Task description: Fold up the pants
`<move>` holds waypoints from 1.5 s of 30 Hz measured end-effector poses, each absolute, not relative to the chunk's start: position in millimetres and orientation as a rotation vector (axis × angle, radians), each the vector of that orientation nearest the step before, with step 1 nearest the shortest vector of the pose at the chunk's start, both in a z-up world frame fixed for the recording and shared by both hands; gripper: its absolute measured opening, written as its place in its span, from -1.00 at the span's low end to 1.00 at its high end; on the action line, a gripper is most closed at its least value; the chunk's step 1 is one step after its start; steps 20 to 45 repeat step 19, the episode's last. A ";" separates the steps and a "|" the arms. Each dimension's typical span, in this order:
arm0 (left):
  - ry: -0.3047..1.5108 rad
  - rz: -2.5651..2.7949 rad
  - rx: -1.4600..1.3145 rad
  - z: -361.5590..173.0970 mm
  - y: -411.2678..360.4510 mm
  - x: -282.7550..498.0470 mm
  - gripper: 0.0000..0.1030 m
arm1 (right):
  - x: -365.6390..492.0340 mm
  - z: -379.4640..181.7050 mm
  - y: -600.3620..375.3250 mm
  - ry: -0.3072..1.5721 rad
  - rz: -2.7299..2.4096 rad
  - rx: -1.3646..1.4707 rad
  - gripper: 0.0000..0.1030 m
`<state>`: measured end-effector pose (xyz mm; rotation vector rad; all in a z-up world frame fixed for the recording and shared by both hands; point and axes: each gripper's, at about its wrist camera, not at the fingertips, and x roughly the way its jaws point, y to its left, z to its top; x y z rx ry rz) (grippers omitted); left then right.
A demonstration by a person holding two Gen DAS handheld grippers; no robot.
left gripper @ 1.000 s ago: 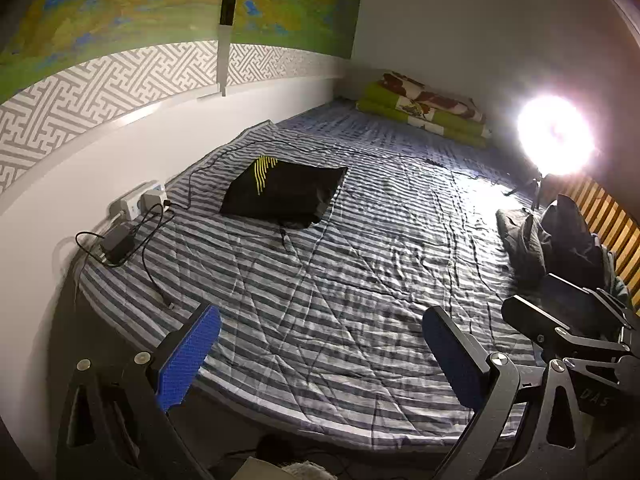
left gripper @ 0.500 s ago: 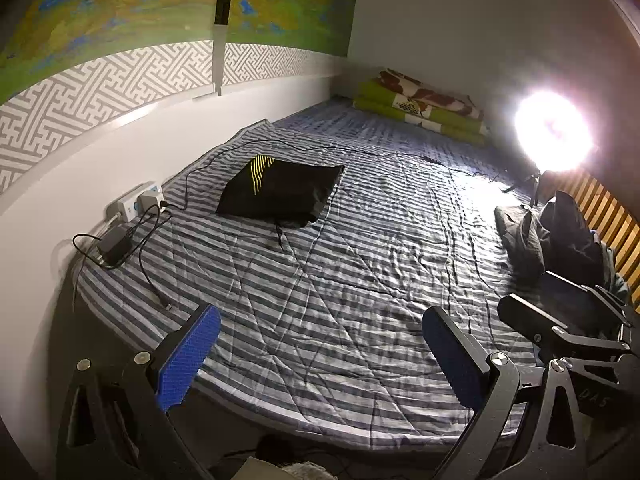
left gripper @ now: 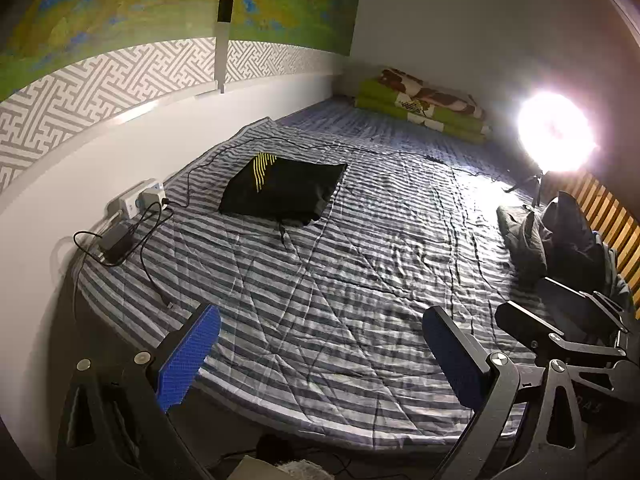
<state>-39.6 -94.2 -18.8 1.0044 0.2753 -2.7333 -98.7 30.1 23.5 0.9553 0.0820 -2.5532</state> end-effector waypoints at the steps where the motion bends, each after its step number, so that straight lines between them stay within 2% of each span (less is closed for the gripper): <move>1: 0.276 -2.732 1.005 -18.9 -94.7 -39.8 0.99 | -98.5 23.1 30.1 0.080 -2.553 0.957 0.45; 45: 0.271 -2.765 0.989 -18.2 -96.8 -44.4 0.99 | -101.0 16.1 27.5 0.077 -2.543 0.983 0.45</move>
